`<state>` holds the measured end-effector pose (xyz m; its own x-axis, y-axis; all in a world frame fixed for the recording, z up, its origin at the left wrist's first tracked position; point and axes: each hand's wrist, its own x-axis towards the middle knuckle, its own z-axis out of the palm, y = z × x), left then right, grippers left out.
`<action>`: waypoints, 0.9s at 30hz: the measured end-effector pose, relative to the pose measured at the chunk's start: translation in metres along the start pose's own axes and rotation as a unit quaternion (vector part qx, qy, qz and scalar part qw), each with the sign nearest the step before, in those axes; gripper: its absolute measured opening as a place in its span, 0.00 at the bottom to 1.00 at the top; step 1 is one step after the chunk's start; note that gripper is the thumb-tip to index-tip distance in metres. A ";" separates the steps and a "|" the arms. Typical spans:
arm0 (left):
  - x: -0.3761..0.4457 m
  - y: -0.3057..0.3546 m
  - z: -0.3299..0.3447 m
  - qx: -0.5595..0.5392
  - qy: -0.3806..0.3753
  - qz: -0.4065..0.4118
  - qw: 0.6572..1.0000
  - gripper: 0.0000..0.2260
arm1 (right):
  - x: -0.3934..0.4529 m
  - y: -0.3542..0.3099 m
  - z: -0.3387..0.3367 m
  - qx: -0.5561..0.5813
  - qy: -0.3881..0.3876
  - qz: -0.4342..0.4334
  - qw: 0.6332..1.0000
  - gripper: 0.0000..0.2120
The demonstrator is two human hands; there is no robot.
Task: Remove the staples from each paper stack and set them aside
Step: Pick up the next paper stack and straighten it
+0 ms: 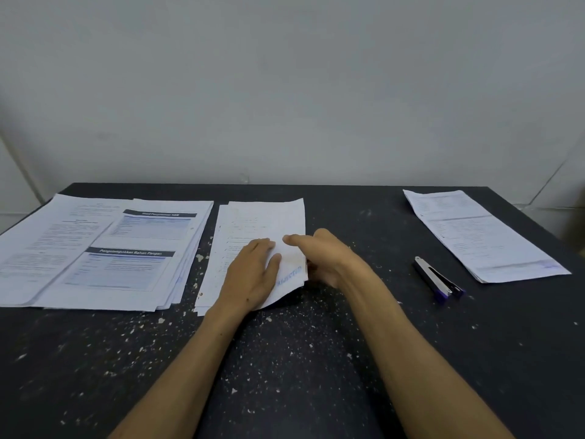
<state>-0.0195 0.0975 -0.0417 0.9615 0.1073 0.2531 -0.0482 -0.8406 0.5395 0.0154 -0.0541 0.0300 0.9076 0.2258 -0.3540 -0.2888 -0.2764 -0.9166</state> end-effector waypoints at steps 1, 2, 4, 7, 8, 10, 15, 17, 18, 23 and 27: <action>0.000 0.000 0.000 -0.009 0.005 -0.002 1.000 0.19 | 0.003 0.003 0.002 0.016 -0.001 0.003 1.000 0.13; 0.000 0.000 -0.002 -0.021 0.009 -0.006 1.000 0.18 | 0.006 0.006 0.004 0.021 -0.002 -0.003 1.000 0.13; 0.000 -0.002 -0.003 -0.046 0.020 -0.014 0.999 0.16 | 0.010 0.012 0.008 0.029 -0.010 -0.025 0.999 0.08; 0.000 -0.003 -0.007 -0.064 0.037 -0.015 0.997 0.15 | 0.008 0.015 0.011 0.047 -0.020 -0.041 0.998 0.15; 0.000 -0.003 -0.008 -0.074 0.046 -0.020 0.996 0.15 | 0.007 0.015 0.010 0.047 -0.022 -0.047 0.998 0.18; 0.000 -0.003 -0.012 -0.109 0.072 -0.037 0.991 0.15 | 0.005 0.016 0.008 0.058 -0.028 -0.061 0.996 0.20; 0.000 -0.006 -0.026 -0.068 0.141 -0.089 0.984 0.23 | -0.008 0.024 -0.016 0.130 -0.051 -0.087 0.986 0.23; 0.005 -0.002 -0.035 -0.099 0.139 -0.118 0.978 0.29 | -0.012 0.028 -0.033 0.152 -0.057 -0.101 0.981 0.23; 0.009 0.001 -0.039 -0.128 0.135 -0.125 0.975 0.31 | -0.013 0.029 -0.041 0.160 -0.057 -0.111 0.979 0.23; 0.031 0.041 -0.059 -0.245 0.115 -0.109 0.957 0.16 | -0.021 0.020 -0.075 0.139 -0.028 -0.182 0.973 0.23; 0.051 0.072 -0.075 -0.294 0.136 -0.062 0.944 0.11 | -0.027 0.001 -0.092 0.089 0.018 -0.244 0.966 0.27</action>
<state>0.0061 0.0819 0.0705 0.8685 0.3846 0.3128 -0.1587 -0.3821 0.9104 0.0186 -0.1459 0.0557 0.9581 0.2548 0.1310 0.1300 0.0210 -0.9913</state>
